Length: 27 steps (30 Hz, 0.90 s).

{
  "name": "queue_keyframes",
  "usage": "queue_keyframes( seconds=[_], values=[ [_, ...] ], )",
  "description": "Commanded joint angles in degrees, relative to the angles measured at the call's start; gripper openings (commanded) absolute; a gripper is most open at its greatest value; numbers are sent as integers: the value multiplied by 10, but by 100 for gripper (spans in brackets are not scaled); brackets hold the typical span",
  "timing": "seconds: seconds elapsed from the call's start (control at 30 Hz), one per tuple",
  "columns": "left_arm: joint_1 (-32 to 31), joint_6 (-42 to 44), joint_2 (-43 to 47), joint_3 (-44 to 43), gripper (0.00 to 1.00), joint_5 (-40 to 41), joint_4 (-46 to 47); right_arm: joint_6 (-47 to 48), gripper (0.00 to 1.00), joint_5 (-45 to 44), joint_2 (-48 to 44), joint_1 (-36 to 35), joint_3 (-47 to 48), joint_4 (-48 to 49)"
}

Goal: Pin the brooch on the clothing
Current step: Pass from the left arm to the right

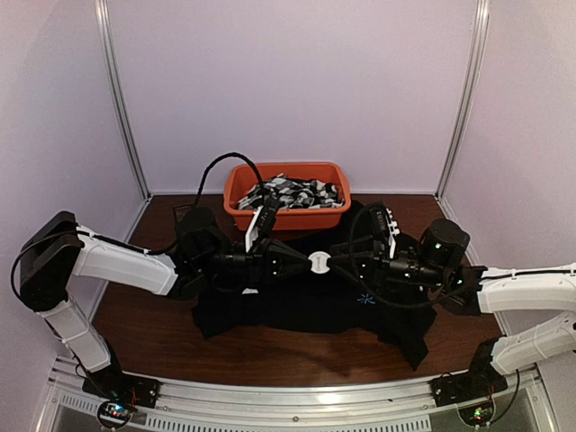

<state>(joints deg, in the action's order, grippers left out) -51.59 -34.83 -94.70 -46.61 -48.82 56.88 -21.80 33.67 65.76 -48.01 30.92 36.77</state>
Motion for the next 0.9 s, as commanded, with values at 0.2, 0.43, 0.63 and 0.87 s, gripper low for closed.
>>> queue_keyframes(
  seconds=[0.2,0.43,0.63,0.87],
  values=[
    [-3,6,4,-10,0,-8,11,-34,40,41,24,2,15,42],
    [-3,2,0,-11,0,-7,13,-40,25,64,33,2,22,45],
    [-3,-2,-4,-13,0,-7,14,-50,11,85,50,0,29,51],
    [-3,-5,-3,-14,0,-8,15,-43,0,86,46,0,33,39]
  ],
)
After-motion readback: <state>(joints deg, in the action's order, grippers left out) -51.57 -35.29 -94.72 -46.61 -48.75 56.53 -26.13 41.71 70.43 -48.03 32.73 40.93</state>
